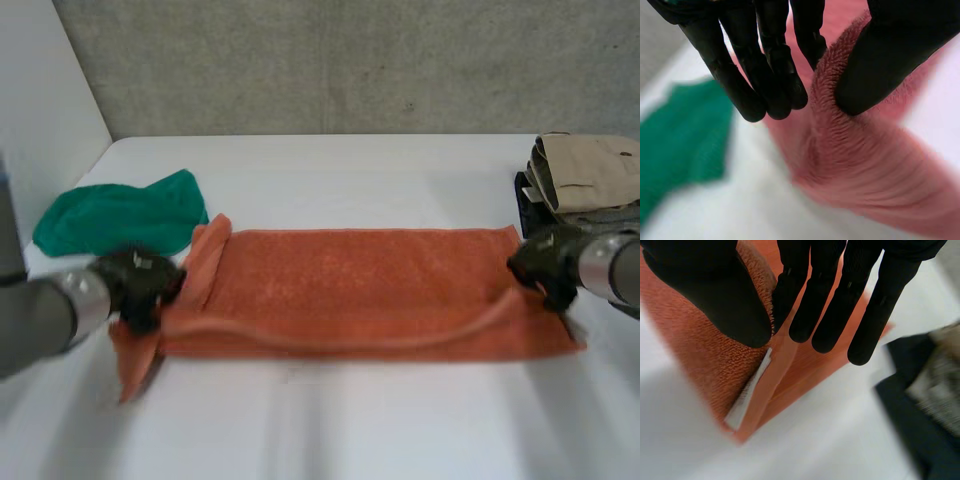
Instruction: Fold the laundry.
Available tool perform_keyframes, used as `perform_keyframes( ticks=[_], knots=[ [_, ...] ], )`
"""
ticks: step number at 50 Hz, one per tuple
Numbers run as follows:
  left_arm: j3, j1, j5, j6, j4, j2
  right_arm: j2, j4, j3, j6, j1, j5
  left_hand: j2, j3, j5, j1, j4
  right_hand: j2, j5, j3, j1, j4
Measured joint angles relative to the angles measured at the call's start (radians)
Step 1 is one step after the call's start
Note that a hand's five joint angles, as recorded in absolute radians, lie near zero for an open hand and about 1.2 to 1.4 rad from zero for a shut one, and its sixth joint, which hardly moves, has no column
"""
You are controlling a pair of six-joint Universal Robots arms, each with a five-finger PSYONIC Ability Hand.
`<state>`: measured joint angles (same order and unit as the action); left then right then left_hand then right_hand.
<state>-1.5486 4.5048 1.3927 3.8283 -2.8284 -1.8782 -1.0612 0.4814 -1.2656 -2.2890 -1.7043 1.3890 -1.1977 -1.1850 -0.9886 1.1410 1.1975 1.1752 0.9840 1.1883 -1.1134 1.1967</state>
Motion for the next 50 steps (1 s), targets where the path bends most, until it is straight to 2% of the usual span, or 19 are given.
perform_keyframes(
  ticks=[6, 10, 16, 20, 26, 32, 37, 43, 45, 50],
  knots=[
    [0.296, -0.037, 0.007, -0.018, -0.176, -0.108, 0.033, -0.225, 0.118, -0.157, -0.034, 0.043, 0.0, -0.001, 0.0, 0.0, 0.001, 0.0, 0.0, 0.0, 0.0, 0.001],
    [0.469, -0.045, 0.008, -0.063, -0.362, -0.138, 0.022, -0.429, 0.207, -0.28, -0.051, 0.103, 0.0, -0.001, 0.0, 0.0, 0.003, 0.0, 0.0, 0.0, 0.0, 0.002],
    [0.563, -0.044, 0.026, -0.225, -0.668, -0.104, -0.066, -0.754, 0.223, -0.436, -0.064, 0.161, 0.0, -0.002, 0.0, 0.0, 0.003, 0.0, 0.0, 0.001, 0.0, 0.002],
    [0.538, -0.041, 0.032, -0.309, -0.752, -0.08, -0.11, -0.869, 0.183, -0.479, -0.07, 0.156, 0.0, -0.002, 0.0, 0.0, 0.003, 0.0, 0.01, 0.001, 0.0, 0.002],
    [0.419, -0.024, 0.047, -0.343, -0.721, -0.058, -0.105, -0.875, 0.113, -0.484, -0.063, 0.105, -0.001, -0.002, 0.0, 0.0, 0.003, 0.0, 0.014, 0.001, 0.0, 0.002],
    [0.228, -0.004, 0.05, -0.337, -0.684, -0.061, -0.037, -0.812, 0.043, -0.472, -0.037, 0.038, -0.002, -0.003, 0.0, 0.0, 0.003, 0.0, 0.014, 0.001, 0.0, 0.002],
    [0.05, 0.009, 0.03, -0.332, -0.679, -0.103, 0.054, -0.74, -0.034, -0.453, -0.002, -0.024, -0.002, -0.003, 0.0, 0.0, 0.003, 0.0, 0.014, 0.001, 0.0, 0.002],
    [-0.098, 0.016, -0.021, -0.296, -0.675, -0.184, 0.149, -0.673, -0.111, -0.381, 0.032, -0.057, -0.002, -0.003, 0.0, 0.0, 0.003, 0.0, 0.014, 0.001, 0.0, 0.002],
    [-0.118, 0.016, -0.034, -0.282, -0.67, -0.197, 0.158, -0.655, -0.123, -0.358, 0.036, -0.06, -0.002, -0.003, 0.0, 0.0, 0.003, -0.065, -0.047, -0.069, 0.045, -0.069],
    [-0.152, 0.016, -0.065, -0.231, -0.642, -0.211, 0.13, -0.568, -0.142, -0.288, 0.039, -0.059, -0.002, -0.003, 0.0, 0.0, 0.003, -0.381, -0.377, -0.396, 0.318, -0.404]
  ],
)
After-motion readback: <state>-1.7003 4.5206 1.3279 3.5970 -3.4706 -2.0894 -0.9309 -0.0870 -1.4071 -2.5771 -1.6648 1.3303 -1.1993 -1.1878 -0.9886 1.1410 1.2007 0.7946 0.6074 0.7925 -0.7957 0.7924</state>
